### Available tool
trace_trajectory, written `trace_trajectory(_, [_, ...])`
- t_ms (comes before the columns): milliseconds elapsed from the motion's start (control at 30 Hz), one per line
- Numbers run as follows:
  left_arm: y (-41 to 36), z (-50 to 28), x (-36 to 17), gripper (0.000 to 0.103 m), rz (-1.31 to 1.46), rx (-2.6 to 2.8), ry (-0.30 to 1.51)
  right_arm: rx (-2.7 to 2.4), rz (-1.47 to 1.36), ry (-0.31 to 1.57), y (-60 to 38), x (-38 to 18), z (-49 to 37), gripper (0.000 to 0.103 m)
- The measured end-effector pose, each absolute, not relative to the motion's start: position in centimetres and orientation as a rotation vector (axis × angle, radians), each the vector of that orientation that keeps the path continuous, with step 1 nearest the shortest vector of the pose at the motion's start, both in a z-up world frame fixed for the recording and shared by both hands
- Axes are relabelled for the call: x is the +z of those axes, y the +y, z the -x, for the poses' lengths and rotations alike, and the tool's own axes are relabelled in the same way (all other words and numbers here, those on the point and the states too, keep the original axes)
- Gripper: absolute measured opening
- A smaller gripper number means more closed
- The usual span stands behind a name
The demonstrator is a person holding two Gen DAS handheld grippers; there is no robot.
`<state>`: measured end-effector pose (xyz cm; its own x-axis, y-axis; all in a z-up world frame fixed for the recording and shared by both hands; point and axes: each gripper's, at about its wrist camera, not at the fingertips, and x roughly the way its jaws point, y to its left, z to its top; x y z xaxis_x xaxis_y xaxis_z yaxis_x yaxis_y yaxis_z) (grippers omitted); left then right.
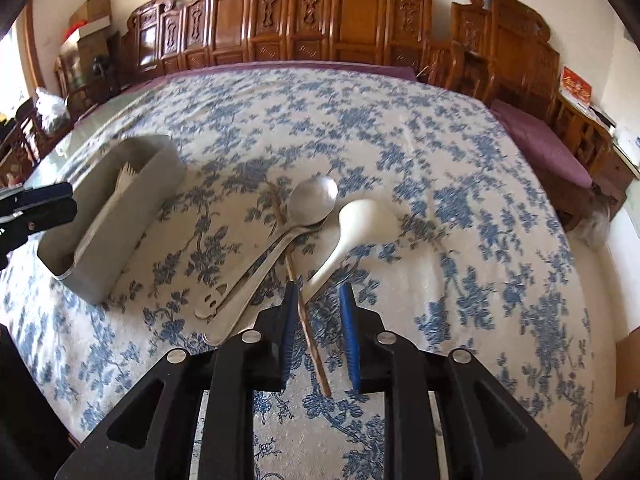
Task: Organize utensils
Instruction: 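Move the right gripper back to the pile and grasp the metal fork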
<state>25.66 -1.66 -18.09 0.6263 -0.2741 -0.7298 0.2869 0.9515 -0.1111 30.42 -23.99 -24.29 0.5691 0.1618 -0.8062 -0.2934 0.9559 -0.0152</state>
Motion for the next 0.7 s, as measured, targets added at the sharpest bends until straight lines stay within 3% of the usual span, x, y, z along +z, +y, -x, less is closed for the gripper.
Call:
trace_trajectory(467, [-3.8, -25.5, -19.4, 0.045, -0.039, -0.341, 0.855, 0.346, 0.229, 0.959, -21.1, -25.6, -33.7, 0.023])
trace_trajectory(700, [-3.8, -25.7, -19.6, 0.045, -0.045, -0.341, 0.859, 0.329, 0.11, 0.991, -21.3, -25.9, -35.6, 0.023])
